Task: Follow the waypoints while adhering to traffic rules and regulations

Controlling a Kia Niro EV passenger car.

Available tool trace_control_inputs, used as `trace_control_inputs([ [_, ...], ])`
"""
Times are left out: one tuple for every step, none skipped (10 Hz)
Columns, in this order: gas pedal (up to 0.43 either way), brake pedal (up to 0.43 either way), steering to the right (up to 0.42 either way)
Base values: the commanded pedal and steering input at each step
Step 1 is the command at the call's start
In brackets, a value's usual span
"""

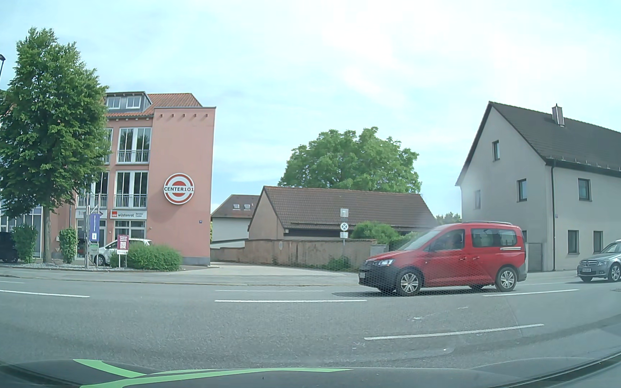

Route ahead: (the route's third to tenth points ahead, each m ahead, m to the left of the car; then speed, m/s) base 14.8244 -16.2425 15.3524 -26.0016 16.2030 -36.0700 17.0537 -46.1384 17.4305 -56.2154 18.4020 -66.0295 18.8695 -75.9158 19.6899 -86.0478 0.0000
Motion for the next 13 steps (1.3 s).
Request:
trace_control_inputs([
  [0.0,0.262,0.241],
  [0.0,0.262,0.241],
  [0.0,0.262,0.241],
  [0.0,0.262,0.241],
  [0.0,0.262,0.241],
  [0.0,0.262,0.241],
  [0.0,0.262,0.241],
  [0.0,0.268,0.241],
  [0.0,0.262,0.242],
  [0.0,0.262,0.242],
  [0.0,0.262,0.241],
  [0.0,0.268,0.241],
  [0.0,0.268,0.241],
])
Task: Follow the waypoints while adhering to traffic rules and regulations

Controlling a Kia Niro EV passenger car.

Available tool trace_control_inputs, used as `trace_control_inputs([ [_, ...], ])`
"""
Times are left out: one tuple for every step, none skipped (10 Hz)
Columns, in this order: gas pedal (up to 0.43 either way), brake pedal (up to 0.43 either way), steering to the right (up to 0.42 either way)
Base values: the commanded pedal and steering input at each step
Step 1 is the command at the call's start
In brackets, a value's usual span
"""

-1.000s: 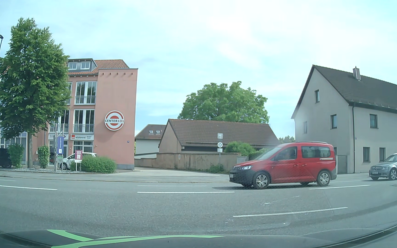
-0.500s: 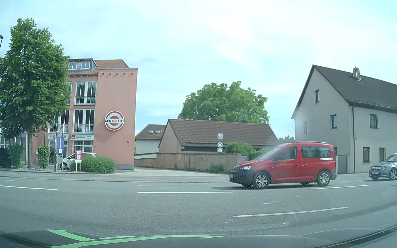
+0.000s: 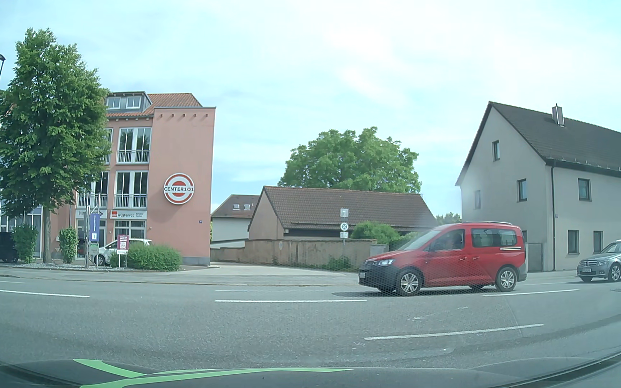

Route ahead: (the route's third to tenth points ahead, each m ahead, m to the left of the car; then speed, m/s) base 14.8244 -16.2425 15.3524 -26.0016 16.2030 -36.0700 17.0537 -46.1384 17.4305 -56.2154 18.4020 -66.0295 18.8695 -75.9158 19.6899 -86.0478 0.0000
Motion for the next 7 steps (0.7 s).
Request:
trace_control_inputs([
  [0.0,0.268,0.241],
  [0.0,0.268,0.241],
  [0.0,0.268,0.241],
  [0.0,0.268,0.241],
  [0.0,0.268,0.241],
  [0.0,0.268,0.242],
  [0.0,0.268,0.241],
])
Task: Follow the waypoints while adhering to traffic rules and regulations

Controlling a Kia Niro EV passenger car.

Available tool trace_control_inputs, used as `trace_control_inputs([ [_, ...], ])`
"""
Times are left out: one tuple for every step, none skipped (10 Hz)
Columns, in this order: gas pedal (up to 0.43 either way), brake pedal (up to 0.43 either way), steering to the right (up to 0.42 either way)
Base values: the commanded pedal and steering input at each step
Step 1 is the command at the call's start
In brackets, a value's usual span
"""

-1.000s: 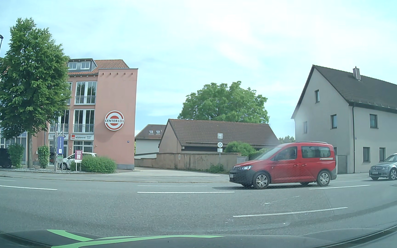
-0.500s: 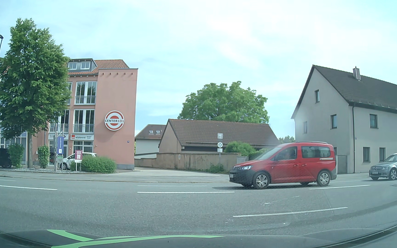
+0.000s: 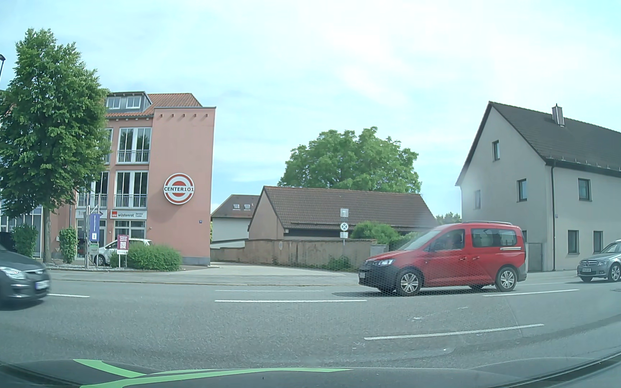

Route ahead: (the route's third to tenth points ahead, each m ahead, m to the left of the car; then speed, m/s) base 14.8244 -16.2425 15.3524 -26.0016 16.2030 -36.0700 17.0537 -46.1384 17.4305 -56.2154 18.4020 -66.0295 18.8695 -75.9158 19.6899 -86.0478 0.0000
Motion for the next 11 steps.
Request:
trace_control_inputs([
  [0.0,0.268,0.241],
  [0.0,0.268,0.241],
  [0.0,0.268,0.241],
  [0.0,0.268,0.241],
  [0.0,0.268,0.241],
  [0.0,0.268,0.241],
  [0.0,0.268,0.241],
  [0.0,0.268,0.241],
  [0.0,0.268,0.241],
  [0.0,0.268,0.241],
  [0.0,0.268,0.241],
])
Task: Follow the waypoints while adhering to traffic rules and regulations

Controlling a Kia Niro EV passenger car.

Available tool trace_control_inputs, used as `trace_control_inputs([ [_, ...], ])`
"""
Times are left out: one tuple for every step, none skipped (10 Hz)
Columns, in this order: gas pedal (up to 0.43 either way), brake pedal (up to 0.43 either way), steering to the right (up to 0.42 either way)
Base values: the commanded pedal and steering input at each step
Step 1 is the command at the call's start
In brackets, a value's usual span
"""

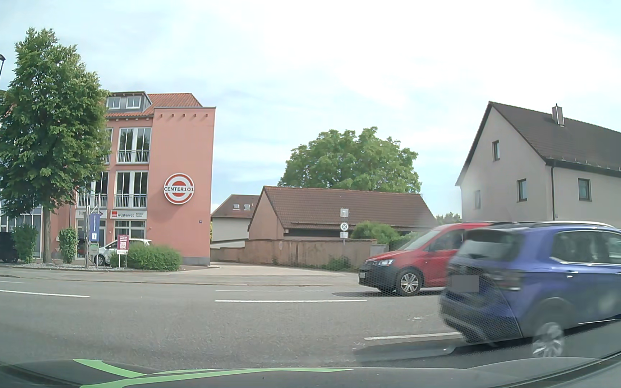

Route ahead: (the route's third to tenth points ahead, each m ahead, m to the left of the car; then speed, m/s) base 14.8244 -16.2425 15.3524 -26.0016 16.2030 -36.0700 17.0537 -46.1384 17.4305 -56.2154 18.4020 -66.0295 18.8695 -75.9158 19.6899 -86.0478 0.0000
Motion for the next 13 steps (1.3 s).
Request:
trace_control_inputs([
  [0.0,0.268,0.241],
  [0.0,0.268,0.241],
  [0.0,0.268,0.241],
  [0.0,0.268,0.241],
  [0.0,0.268,0.241],
  [0.0,0.268,0.241],
  [0.0,0.268,0.241],
  [0.0,0.268,0.241],
  [0.0,0.274,0.241],
  [0.0,0.268,0.241],
  [0.0,0.268,0.241],
  [0.0,0.268,0.241],
  [0.0,0.274,0.241],
])
